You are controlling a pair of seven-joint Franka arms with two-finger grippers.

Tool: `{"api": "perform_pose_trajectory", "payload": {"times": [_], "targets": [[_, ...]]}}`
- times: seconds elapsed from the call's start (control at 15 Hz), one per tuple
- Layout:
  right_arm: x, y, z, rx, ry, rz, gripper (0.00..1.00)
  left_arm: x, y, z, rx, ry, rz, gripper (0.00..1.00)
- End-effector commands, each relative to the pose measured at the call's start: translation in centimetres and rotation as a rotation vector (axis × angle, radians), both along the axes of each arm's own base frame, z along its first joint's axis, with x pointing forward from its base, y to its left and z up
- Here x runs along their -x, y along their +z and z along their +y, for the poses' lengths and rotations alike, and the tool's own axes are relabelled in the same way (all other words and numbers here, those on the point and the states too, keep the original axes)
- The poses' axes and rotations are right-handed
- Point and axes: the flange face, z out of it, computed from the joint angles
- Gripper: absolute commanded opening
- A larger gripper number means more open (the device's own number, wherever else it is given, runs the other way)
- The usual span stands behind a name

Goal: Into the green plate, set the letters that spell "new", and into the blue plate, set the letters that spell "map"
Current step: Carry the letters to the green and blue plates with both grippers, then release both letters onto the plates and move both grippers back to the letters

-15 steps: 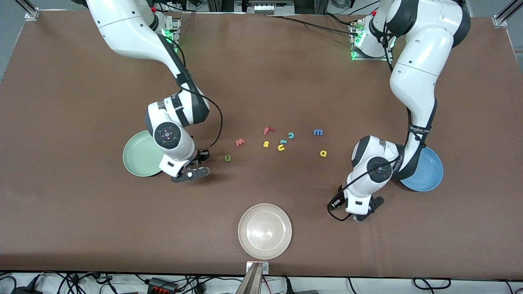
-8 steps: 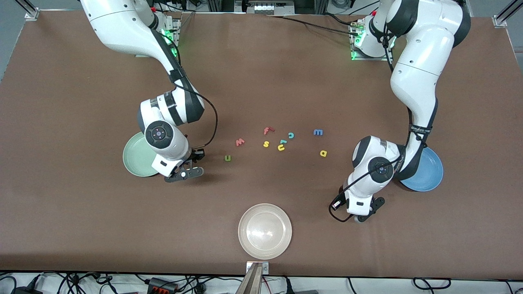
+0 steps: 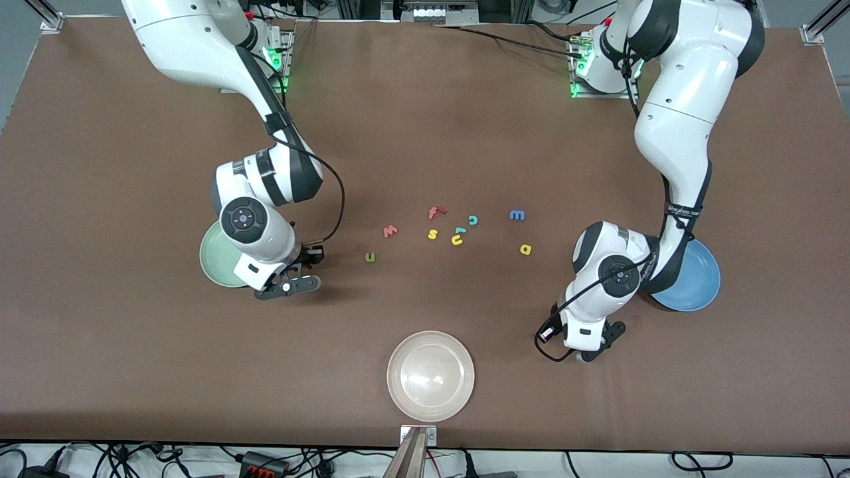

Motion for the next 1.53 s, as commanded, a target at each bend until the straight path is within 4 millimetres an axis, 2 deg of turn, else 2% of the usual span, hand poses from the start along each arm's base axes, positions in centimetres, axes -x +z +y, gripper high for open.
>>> {"api": "perform_pose_trajectory", "payload": {"times": [0.0,0.27,0.4,0.6,0.66,0.8,0.93,1.13,1.2,1.26,1.33,1.4,1.46], "targets": [[-0.1,2.3,-1.2,-0.016,-0.014,-0.001,0.02,-0.2,3.0,0.6,-0.052,-0.065,0.017,0.11],[-0.7,2.1,-4.7,-0.003,-0.060,0.039,0.01,0.8,7.0,2.9,-0.146,-0.290,0.134,0.12],[-0.8,2.0,-7.9,0.010,-0.071,0.098,0.01,1.2,8.9,6.1,-0.169,-0.388,0.195,0.13],[-0.9,1.2,-15.3,0.008,-0.087,0.167,0.02,3.2,10.1,10.9,-0.183,-0.561,0.258,0.14],[-0.3,0.8,-16.2,0.008,-0.091,0.180,0.02,3.9,10.3,12.6,-0.182,-0.611,0.270,0.14],[1.3,-0.1,-16.6,0.007,-0.094,0.188,0.02,5.6,10.0,16.9,-0.170,-0.710,0.298,0.14],[2.2,-1.3,-17.0,0.010,-0.094,0.180,0.02,7.4,8.8,19.9,-0.159,-0.767,0.315,0.14],[3.6,-3.7,-17.5,0.015,-0.088,0.163,0.04,10.3,5.7,24.4,-0.209,-0.821,0.277,0.15],[4.1,-4.6,-17.7,0.015,-0.088,0.154,0.04,10.7,4.9,25.6,-0.212,-0.830,0.245,0.16],[4.4,-5.3,-18.1,0.015,-0.091,0.138,0.04,10.9,4.3,26.6,-0.210,-0.826,0.227,0.22],[4.6,-6.1,-18.7,0.017,-0.089,0.127,0.04,10.8,4.4,26.7,-0.212,-0.828,0.221,0.45],[4.8,-6.7,-19.3,0.015,-0.087,0.120,0.05,10.7,4.6,26.6,-0.213,-0.820,0.219,0.87],[4.9,-7.2,-19.8,0.014,-0.090,0.117,0.06,10.7,4.9,26.3,-0.211,-0.828,0.225,1.00]]}}
